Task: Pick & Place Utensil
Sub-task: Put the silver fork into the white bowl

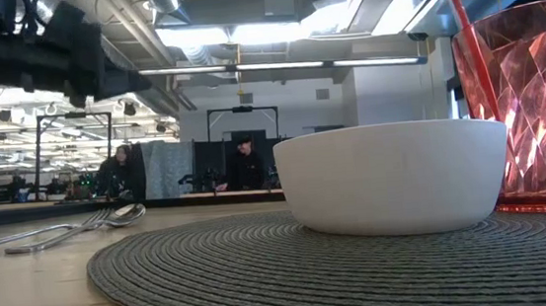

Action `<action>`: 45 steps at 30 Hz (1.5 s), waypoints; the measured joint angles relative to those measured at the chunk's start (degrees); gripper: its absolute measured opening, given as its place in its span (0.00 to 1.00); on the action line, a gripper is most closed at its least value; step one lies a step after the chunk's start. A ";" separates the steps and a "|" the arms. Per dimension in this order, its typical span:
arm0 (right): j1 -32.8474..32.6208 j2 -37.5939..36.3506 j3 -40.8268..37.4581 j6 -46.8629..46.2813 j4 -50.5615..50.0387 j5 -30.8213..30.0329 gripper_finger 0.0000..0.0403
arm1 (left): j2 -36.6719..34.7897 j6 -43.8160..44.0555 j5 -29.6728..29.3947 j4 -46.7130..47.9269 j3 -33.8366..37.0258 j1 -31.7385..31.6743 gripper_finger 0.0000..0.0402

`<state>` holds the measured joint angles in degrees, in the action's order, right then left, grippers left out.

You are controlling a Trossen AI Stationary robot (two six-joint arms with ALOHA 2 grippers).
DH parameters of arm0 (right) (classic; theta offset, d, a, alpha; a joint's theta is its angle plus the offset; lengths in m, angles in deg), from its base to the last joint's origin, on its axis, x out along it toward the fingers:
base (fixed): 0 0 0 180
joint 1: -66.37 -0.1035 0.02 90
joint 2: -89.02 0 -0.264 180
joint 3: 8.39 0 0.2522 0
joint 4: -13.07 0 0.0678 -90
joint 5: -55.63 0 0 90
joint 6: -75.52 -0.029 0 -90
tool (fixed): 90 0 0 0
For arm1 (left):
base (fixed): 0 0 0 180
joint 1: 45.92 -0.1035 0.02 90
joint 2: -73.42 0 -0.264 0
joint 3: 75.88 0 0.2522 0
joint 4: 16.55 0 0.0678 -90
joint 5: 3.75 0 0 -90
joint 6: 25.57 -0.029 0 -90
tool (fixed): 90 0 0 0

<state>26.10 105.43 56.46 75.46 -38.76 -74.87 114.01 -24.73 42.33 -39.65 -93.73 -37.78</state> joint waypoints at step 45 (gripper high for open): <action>54.12 81.27 46.07 12.38 -0.64 59.02 0.01 | 5.87 -5.80 3.08 -0.74 0.01 -1.51 0.01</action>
<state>80.22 186.70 102.53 87.84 -39.41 -15.86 119.88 -30.53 45.41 -40.39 -93.72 -39.29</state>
